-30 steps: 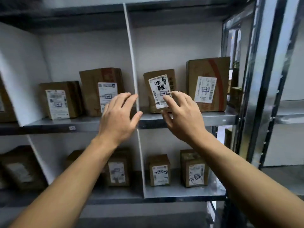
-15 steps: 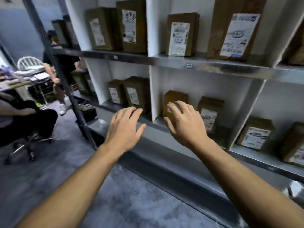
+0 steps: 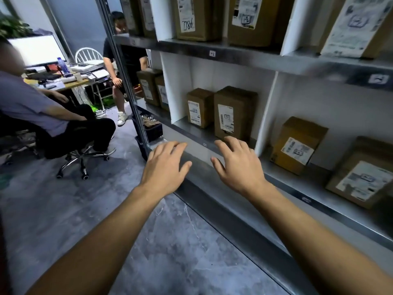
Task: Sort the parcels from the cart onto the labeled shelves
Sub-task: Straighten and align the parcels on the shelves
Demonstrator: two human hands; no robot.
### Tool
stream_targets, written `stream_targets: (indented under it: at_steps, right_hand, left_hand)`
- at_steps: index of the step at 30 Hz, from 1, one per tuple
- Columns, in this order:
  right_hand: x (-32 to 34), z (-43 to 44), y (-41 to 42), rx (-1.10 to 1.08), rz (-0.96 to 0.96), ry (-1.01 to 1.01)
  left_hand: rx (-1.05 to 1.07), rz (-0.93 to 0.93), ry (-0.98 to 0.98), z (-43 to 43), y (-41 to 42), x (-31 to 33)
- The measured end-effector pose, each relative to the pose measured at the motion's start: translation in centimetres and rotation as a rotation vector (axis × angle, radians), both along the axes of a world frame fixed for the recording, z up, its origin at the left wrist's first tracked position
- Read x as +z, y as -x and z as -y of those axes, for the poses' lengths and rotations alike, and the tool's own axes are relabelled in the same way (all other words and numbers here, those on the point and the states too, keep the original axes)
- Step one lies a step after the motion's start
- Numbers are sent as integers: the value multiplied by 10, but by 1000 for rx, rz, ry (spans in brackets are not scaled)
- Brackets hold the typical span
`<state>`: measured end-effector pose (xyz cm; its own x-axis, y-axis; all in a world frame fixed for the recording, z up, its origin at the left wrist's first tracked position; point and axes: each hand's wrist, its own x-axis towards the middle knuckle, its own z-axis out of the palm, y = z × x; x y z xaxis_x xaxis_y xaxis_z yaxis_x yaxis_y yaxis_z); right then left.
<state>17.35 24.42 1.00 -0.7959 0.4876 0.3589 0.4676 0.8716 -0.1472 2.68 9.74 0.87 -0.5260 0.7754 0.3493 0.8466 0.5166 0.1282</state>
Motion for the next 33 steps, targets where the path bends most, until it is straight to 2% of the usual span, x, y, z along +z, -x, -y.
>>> stream_targets:
  at_steps: [5, 16, 26, 33]
  right_hand:
    - [-3, -29, 75, 61, 41, -3]
    - [-23, -39, 231, 123, 166, 39]
    - [-18, -34, 408, 23, 124, 78]
    - [-14, -41, 494, -64, 101, 104]
  left_hand:
    - [18, -29, 24, -17, 66, -5]
    - [111, 40, 48, -20, 216, -29]
    - [0, -1, 81, -37, 407, -21]
    - [-90, 30, 85, -61, 508, -21]
